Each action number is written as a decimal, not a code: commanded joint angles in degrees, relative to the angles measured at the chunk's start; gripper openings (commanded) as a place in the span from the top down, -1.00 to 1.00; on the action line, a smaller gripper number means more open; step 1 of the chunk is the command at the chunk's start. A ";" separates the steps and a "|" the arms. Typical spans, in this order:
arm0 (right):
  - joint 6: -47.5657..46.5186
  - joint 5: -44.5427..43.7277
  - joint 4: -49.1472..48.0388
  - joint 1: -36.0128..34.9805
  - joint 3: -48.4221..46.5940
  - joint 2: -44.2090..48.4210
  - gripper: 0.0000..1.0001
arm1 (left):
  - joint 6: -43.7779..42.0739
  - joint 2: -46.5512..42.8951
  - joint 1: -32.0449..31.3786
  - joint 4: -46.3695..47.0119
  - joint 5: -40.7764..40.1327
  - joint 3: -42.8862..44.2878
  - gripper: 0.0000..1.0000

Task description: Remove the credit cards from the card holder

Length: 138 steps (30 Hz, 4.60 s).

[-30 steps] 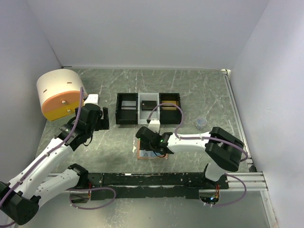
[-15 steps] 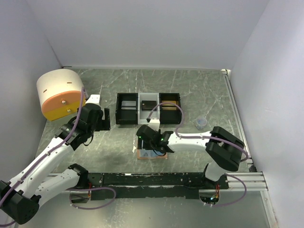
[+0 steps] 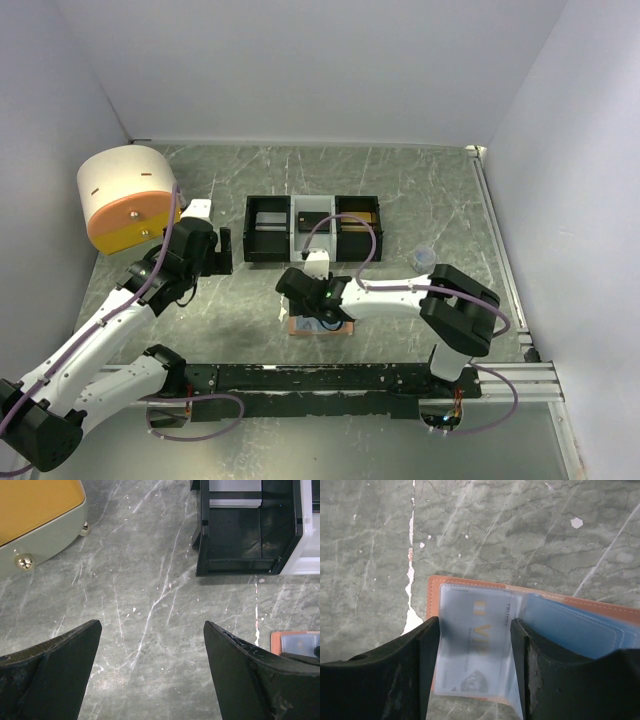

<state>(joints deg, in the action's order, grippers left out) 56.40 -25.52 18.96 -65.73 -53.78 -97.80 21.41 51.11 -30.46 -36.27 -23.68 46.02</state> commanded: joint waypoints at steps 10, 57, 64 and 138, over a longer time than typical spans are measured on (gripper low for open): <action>0.62 10.64 -8.98 3.50 10.47 3.27 -0.03 | -0.67 -0.37 0.48 0.50 1.09 0.71 -0.91; -2.41 10.75 -5.10 4.55 7.55 -1.16 -0.18 | -2.60 1.27 0.46 0.50 2.07 0.72 -0.89; -2.56 12.11 -6.84 4.67 8.82 0.63 -0.06 | -2.60 1.27 0.40 0.50 2.18 0.75 -0.89; -2.63 24.37 -19.37 10.86 17.34 6.45 0.04 | 14.79 -4.87 0.19 25.74 45.62 -16.02 -0.74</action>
<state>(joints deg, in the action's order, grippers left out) 53.15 -7.77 0.84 -56.45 -40.97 -89.89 32.51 45.45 -30.41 -21.08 9.93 32.36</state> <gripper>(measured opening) 0.492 0.887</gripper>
